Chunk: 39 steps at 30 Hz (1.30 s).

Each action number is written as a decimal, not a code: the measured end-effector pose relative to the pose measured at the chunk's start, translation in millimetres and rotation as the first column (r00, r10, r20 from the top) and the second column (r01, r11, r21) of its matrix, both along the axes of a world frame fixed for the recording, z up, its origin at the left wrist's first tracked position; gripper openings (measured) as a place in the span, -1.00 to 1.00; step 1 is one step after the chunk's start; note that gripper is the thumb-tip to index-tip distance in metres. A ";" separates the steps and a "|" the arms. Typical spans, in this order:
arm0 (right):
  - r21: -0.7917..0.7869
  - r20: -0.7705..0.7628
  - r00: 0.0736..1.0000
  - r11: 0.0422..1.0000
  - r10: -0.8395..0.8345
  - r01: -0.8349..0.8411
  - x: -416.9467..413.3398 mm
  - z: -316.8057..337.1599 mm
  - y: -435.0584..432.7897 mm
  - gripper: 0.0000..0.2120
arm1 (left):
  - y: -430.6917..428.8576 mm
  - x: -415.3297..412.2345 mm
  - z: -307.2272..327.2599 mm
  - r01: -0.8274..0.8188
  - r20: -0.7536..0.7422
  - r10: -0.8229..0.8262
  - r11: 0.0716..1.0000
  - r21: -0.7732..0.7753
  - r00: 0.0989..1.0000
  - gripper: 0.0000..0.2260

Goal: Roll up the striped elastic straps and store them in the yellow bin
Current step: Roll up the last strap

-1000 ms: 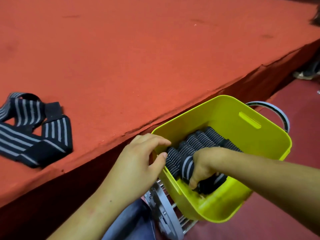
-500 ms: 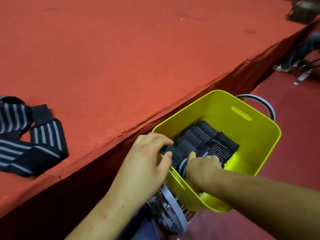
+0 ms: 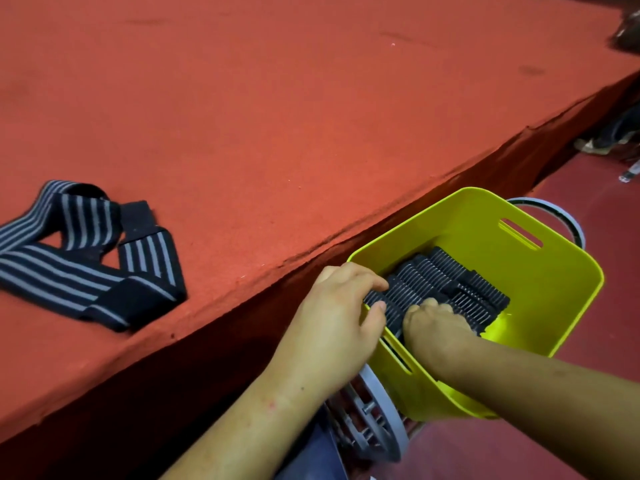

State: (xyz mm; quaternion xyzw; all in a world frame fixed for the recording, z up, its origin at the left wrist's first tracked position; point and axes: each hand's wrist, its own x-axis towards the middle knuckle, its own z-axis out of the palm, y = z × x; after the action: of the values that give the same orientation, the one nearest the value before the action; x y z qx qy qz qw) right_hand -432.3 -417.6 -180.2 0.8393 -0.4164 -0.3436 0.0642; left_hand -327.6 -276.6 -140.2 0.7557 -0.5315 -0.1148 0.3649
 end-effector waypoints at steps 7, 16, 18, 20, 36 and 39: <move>0.085 0.037 0.996 0.993 -0.083 0.080 -0.8 -2.3 -11.3 -0.39 | 1.5 0.7 -2.7 0.031 -0.014 -0.031 0.999 -0.021 0.999 -0.76; 0.090 0.074 0.994 0.993 -0.078 0.071 -8.0 5.3 -6.5 -0.42 | 16.4 -2.6 11.5 0.038 -0.122 -0.051 0.994 -0.105 0.991 -0.75; 0.135 0.124 0.987 0.987 -0.104 0.087 -9.4 19.7 -7.7 -0.26 | 22.7 -1.1 12.7 0.027 -0.135 -0.043 0.992 -0.119 0.990 -0.76; 0.136 0.191 0.978 0.989 -0.087 0.061 -10.3 35.7 -12.1 -0.21 | 31.4 5.0 11.9 -0.002 -0.133 -0.017 0.990 -0.142 0.991 -0.77; 0.486 0.868 0.344 0.756 -0.359 -0.438 84.0 121.2 90.5 -0.75 | 189.8 138.1 -31.2 -0.543 0.026 0.544 0.831 0.117 0.839 -0.34; 0.559 0.827 0.372 0.690 -0.422 -0.460 103.5 103.7 117.7 -0.87 | 197.7 147.9 -46.9 -0.571 0.035 0.570 0.817 0.081 0.821 -0.46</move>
State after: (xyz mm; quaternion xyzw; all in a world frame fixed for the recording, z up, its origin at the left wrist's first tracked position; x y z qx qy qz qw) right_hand -328.8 -299.9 -76.5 0.8347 -0.1933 0.0567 -0.5125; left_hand -179.7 -79.0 -187.1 0.8960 -0.2772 -0.0201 0.3464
